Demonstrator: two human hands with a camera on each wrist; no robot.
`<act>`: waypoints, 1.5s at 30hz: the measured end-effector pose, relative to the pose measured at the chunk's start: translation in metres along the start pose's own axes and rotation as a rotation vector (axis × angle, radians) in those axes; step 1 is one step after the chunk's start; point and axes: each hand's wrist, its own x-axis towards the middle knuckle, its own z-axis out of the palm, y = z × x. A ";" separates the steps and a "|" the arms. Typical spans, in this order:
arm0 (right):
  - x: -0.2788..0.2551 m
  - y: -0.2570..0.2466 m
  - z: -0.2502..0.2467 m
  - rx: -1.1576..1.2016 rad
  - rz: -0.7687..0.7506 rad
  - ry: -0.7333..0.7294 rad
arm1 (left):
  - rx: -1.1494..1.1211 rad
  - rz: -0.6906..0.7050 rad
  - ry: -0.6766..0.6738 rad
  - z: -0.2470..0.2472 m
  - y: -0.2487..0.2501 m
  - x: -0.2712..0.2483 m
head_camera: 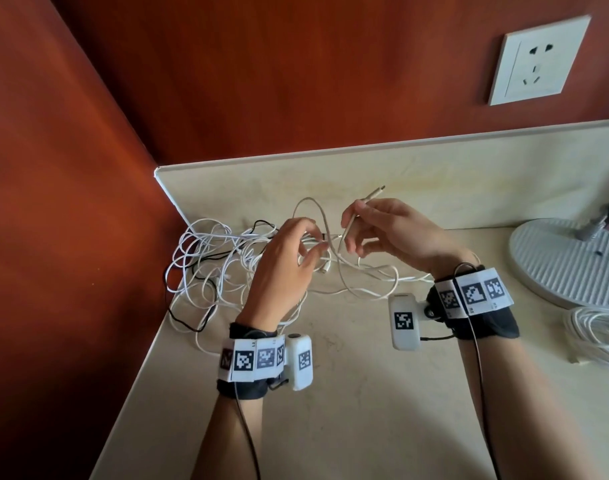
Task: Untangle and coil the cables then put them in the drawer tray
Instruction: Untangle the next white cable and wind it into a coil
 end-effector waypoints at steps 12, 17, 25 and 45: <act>-0.009 -0.001 -0.001 -0.390 0.243 -0.176 | 0.251 -0.036 0.250 -0.008 -0.017 0.002; -0.010 0.001 -0.033 -0.607 0.222 0.265 | 0.400 -0.349 0.428 -0.040 -0.046 -0.002; 0.000 0.005 -0.009 -1.095 0.266 0.381 | 0.023 -0.199 0.146 -0.019 -0.003 -0.001; 0.001 -0.009 -0.009 -0.067 -0.212 0.460 | 0.150 -0.346 0.280 -0.040 -0.040 0.003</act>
